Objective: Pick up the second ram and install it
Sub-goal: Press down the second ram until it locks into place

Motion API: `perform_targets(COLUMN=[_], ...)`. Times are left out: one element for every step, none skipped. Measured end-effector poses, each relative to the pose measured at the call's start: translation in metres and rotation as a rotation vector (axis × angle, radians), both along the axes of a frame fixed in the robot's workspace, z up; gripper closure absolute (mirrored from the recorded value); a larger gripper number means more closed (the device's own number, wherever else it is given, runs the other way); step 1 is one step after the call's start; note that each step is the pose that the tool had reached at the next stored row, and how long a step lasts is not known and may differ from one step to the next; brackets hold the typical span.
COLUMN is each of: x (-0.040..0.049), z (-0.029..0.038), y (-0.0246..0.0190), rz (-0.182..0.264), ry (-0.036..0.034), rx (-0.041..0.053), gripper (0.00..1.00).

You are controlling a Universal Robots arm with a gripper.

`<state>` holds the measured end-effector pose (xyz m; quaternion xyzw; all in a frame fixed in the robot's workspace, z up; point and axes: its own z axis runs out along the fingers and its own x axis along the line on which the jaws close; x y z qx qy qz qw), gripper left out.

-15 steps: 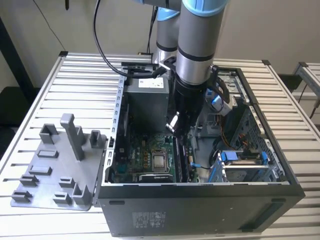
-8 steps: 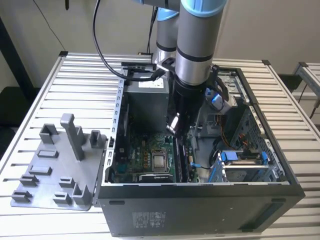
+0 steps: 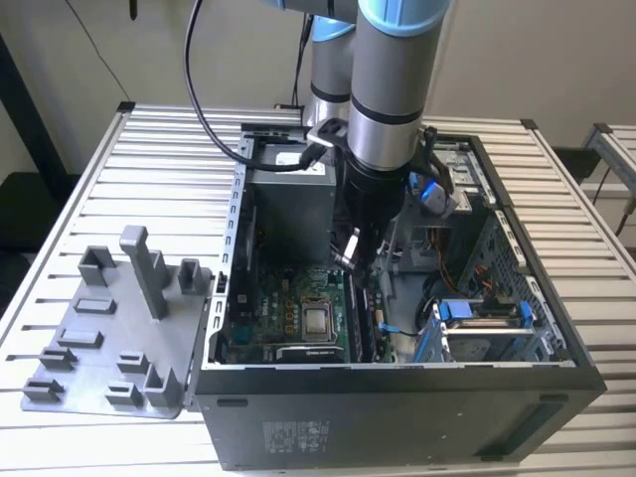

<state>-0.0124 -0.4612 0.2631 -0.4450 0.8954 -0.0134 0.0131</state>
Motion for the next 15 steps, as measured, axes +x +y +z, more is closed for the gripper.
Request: perform_targets(x=[0.0000, 0.0000, 0.0000, 0.0000, 0.0000, 0.0000, 0.0000, 0.0000, 0.0000, 0.0000, 0.0000, 0.0000, 0.0000, 0.0000, 0.0000], z=[0.0000, 0.0000, 0.0000, 0.0000, 0.0000, 0.0000, 0.0000, 0.0000, 0.0000, 0.0000, 0.0000, 0.0000, 0.0000, 0.0000, 0.0000], y=[0.0000, 0.0000, 0.0000, 0.0000, 0.0000, 0.0000, 0.0000, 0.0000, 0.0000, 0.0000, 0.0000, 0.0000, 0.0000, 0.0000, 0.0000], rz=[0.018, 0.036, 0.055, 0.073, 0.090, 0.107, 0.124, 0.141, 0.158, 0.175, 0.191, 0.205, 0.220, 0.235, 0.249], ry=[-0.0002, -0.0006, -0.0011, -0.0015, -0.0020, -0.0026, -0.0032, -0.0038, -0.0042, -0.0047, -0.0052, -0.0056, -0.0059, -0.0063, -0.0066], rx=[0.0000, 0.0000, 0.0000, 0.0000, 0.0000, 0.0000, 0.0000, 0.0000, 0.0000, 0.0000, 0.0000, 0.0000, 0.0000, 0.0000, -0.0001], gripper=[0.89, 0.89, 0.89, 0.89, 0.89, 0.89, 0.89, 0.89, 0.89, 0.89, 0.89, 0.89, 0.89, 0.89, 0.89])
